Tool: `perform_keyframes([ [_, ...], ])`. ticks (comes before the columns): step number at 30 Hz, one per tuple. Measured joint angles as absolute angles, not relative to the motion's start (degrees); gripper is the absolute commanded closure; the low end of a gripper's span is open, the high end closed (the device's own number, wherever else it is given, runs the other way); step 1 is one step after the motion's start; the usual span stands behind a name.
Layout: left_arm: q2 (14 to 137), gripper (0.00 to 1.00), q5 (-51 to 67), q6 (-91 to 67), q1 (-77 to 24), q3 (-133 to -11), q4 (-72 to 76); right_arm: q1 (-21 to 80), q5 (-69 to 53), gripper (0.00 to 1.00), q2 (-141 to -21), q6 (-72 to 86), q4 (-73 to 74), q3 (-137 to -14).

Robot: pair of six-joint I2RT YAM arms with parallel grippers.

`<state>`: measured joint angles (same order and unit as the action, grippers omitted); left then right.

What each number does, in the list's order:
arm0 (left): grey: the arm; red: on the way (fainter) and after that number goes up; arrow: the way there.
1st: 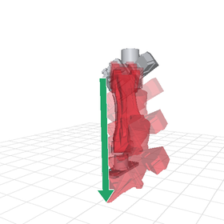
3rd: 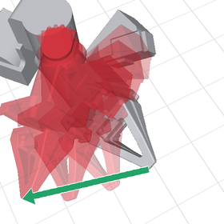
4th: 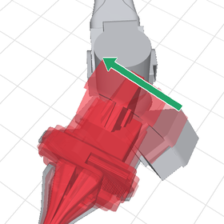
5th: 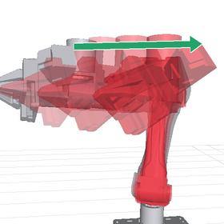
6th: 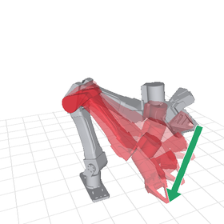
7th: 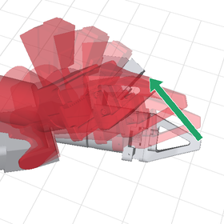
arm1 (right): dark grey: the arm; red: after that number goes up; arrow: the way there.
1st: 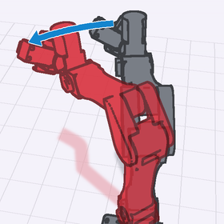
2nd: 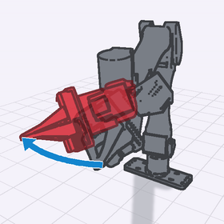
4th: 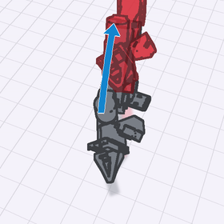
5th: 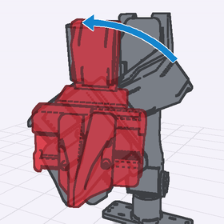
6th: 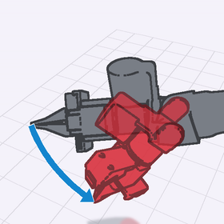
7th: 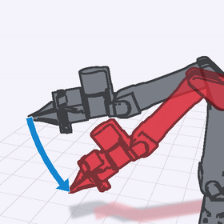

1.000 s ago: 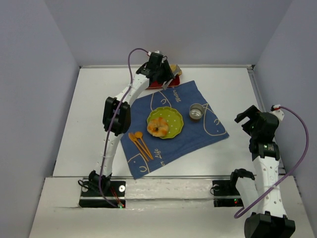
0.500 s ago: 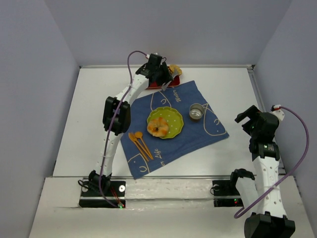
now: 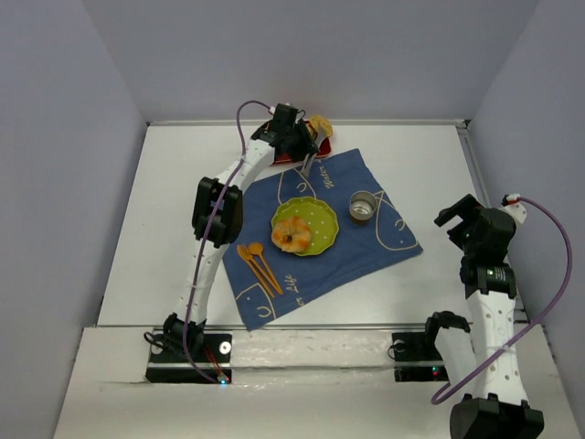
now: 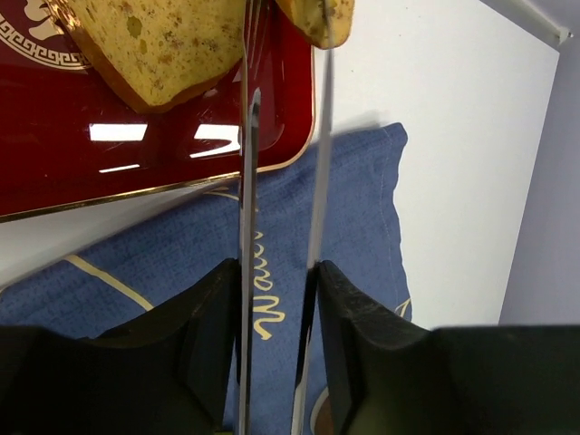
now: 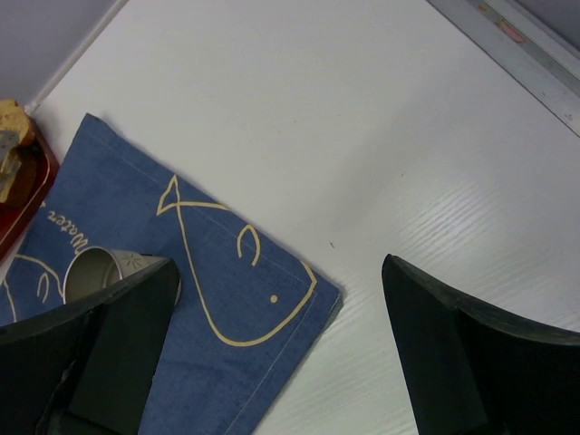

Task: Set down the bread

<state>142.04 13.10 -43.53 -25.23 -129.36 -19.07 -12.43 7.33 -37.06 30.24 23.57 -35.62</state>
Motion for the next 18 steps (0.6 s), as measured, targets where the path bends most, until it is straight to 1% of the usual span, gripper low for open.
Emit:
perform_keyframes([
  [2,142.06,0.62,13.15,-43.83,-25.12,-129.36,-19.03,-12.43,7.38,0.0,-37.06,30.24,23.57,-35.62],
  [3,142.06,0.66,13.23,-43.94,-25.1,-129.36,-18.92,-12.43,7.38,0.0,-37.04,30.24,23.57,-35.62],
  [4,142.06,0.67,13.45,-44.05,-25.02,-129.34,-18.61,-12.43,7.38,0.0,-37.04,30.24,23.57,-35.62],
  [5,142.06,0.71,13.58,-44.25,-25.02,-128.9,-18.13,-12.43,7.4,0.0,-36.99,30.26,23.57,-35.62],
  [10,142.02,0.82,14.48,-44.47,-24.95,-126.89,-16.25,-12.43,7.53,0.0,-36.77,30.26,23.55,-35.59],
  [15,141.21,0.94,15.2,-44.05,-24.67,-124.6,-15.16,-12.43,7.53,0.0,-36.77,30.26,23.57,-35.59],
  [18,138.96,0.94,15.49,-43.44,-24.67,-122.85,-14.74,-12.43,7.53,0.0,-36.8,30.26,23.57,-35.59],
])
